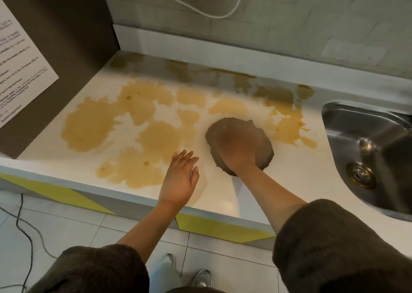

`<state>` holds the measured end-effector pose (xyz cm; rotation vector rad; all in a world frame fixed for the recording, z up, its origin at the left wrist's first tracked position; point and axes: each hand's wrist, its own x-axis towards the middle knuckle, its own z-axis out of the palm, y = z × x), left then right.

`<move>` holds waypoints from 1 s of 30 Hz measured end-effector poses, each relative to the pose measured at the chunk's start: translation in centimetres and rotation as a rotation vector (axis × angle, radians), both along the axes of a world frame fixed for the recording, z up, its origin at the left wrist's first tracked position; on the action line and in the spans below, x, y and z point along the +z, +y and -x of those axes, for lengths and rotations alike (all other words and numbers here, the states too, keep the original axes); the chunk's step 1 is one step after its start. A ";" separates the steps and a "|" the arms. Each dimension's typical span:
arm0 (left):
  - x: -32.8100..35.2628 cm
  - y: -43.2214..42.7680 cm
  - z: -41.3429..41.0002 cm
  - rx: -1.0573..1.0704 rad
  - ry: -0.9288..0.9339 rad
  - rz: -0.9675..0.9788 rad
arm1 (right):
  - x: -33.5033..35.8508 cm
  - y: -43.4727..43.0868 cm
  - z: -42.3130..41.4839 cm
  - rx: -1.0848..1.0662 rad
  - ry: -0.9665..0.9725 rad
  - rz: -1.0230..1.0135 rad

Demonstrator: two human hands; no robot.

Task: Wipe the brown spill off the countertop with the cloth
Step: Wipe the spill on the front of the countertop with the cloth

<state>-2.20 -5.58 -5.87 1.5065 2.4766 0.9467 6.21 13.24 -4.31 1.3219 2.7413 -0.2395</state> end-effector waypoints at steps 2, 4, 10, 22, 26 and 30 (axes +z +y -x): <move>0.0 0.0 0.1 -0.013 0.018 -0.003 | 0.1 -0.3 1.3 0.013 -0.004 0.009; -0.1 -0.1 0.1 -0.020 0.016 0.001 | 0.2 -1.0 1.2 0.050 -0.003 0.010; -0.2 -0.1 0.2 -0.015 0.015 0.007 | -0.5 -2.8 -5.5 0.241 0.081 -0.032; 0.0 0.1 0.0 -0.027 -0.001 0.020 | 0.1 -0.1 0.6 -0.044 -0.001 -0.003; -0.3 0.0 0.1 -0.012 -0.003 0.011 | 0.1 -0.7 1.2 0.087 -0.003 -0.001; -0.4 0.0 0.2 -0.002 -0.005 -0.004 | -0.3 -1.7 -2.1 0.222 0.082 -0.015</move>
